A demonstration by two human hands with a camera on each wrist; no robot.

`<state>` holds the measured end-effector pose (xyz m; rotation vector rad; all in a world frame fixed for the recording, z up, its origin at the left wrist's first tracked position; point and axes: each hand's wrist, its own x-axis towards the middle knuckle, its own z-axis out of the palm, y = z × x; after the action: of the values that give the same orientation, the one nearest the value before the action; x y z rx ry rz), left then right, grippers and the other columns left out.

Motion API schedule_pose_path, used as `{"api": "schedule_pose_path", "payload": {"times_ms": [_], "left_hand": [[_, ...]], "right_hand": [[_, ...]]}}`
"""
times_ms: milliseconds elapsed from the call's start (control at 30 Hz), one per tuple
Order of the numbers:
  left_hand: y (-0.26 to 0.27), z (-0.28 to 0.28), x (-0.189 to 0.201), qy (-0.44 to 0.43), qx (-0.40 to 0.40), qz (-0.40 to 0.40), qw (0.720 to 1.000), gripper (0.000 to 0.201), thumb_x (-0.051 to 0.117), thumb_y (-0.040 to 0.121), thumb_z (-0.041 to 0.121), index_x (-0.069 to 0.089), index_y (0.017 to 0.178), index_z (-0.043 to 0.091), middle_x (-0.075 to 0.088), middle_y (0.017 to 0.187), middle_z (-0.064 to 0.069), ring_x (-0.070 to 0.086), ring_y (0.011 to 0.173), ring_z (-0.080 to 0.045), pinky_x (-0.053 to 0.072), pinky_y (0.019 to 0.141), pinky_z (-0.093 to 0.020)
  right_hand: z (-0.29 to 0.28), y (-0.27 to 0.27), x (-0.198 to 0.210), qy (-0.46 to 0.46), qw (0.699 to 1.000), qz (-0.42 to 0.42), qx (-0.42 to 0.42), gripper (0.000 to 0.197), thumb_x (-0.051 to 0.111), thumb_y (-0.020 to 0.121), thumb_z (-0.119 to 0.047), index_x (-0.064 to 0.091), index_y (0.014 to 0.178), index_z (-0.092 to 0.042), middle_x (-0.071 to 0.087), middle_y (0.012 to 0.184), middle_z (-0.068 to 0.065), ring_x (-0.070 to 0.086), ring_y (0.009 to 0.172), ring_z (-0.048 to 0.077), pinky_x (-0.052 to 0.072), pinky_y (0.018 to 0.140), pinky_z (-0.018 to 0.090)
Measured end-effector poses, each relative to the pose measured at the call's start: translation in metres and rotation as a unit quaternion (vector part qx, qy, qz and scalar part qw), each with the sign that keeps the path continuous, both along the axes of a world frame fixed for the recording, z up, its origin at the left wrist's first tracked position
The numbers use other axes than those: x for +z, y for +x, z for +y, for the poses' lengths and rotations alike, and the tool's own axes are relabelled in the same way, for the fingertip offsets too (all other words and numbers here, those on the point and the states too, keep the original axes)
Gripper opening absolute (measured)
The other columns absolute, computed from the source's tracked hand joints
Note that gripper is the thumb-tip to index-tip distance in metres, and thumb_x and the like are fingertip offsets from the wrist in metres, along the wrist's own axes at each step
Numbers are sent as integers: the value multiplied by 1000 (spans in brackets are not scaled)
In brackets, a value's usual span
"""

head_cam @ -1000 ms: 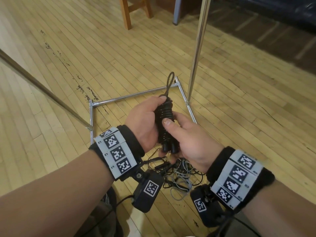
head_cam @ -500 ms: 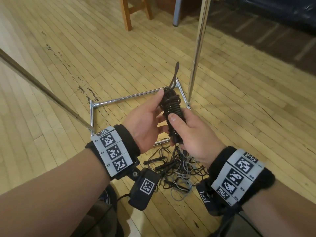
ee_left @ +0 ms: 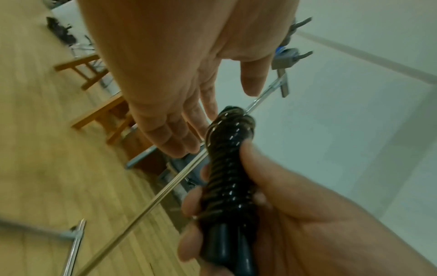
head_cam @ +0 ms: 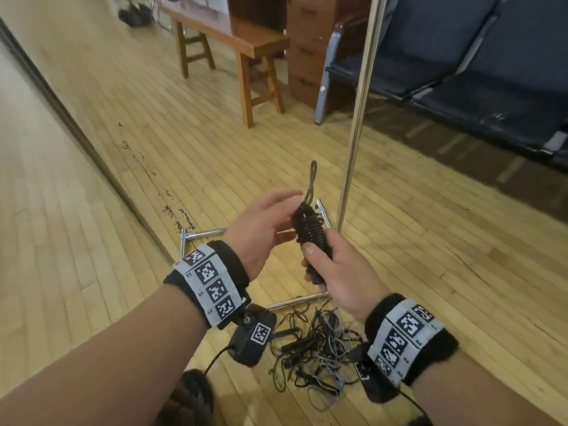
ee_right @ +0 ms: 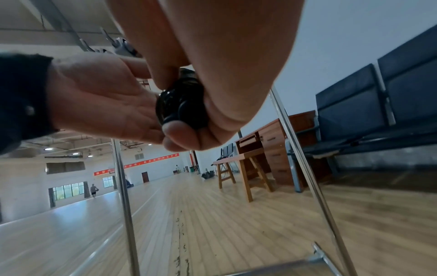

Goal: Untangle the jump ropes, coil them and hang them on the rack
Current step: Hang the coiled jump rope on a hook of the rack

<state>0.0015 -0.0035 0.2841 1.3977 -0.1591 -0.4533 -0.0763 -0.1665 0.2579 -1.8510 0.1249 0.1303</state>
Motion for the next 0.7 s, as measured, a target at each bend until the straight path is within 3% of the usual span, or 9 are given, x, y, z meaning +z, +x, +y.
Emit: {"api": "schedule_pose_path", "payload": {"times_ms": [100, 200, 267, 333, 467, 700], "left_hand": [[-3, 4, 47, 45, -39, -60, 996, 36, 79, 87, 28, 72, 120, 17, 77, 113, -6, 74, 108, -26, 61, 96, -44], [-5, 9, 97, 81, -41, -111, 990, 23, 75, 95, 12, 71, 117, 18, 77, 111, -8, 76, 104, -25, 64, 87, -41], [-7, 13, 132, 86, -38, -149, 984, 21, 71, 98, 9, 70, 118, 15, 77, 112, -10, 76, 103, -24, 63, 84, -38], [-10, 18, 164, 68, -51, -176, 981, 21, 71, 98, 8, 69, 119, 13, 76, 113, -12, 76, 102, -25, 63, 81, -35], [-11, 19, 216, 20, -102, -195, 975, 20, 70, 98, 7, 66, 118, 10, 78, 111, -13, 77, 103, -27, 63, 77, -36], [8, 6, 273, 13, -88, -233, 968, 22, 79, 88, 20, 65, 106, 21, 78, 107, -12, 77, 102, -31, 63, 82, -46]], "right_hand": [[7, -7, 42, -52, 998, -25, 1, 14, 58, 99, -48, 53, 112, -46, 74, 91, 0, 72, 84, 22, 61, 73, 46], [13, -13, 93, -44, 998, -45, 14, 18, 63, 98, -42, 57, 114, -38, 74, 93, 2, 72, 82, 20, 64, 70, 40], [11, -15, 131, -30, 998, -51, 25, 25, 63, 95, -48, 61, 114, -32, 76, 93, 3, 74, 83, 22, 65, 72, 41], [7, -13, 168, -6, 998, -65, 11, 33, 59, 95, -56, 66, 112, -28, 78, 95, 1, 76, 86, 22, 64, 77, 45], [2, 2, 235, 57, 989, -123, -59, 28, 53, 105, -45, 74, 108, -27, 78, 98, -4, 76, 89, 15, 61, 77, 36], [6, 26, 304, 125, 971, -173, -110, 18, 65, 99, -33, 81, 95, -26, 78, 96, 4, 73, 100, 27, 61, 90, 50]]}}
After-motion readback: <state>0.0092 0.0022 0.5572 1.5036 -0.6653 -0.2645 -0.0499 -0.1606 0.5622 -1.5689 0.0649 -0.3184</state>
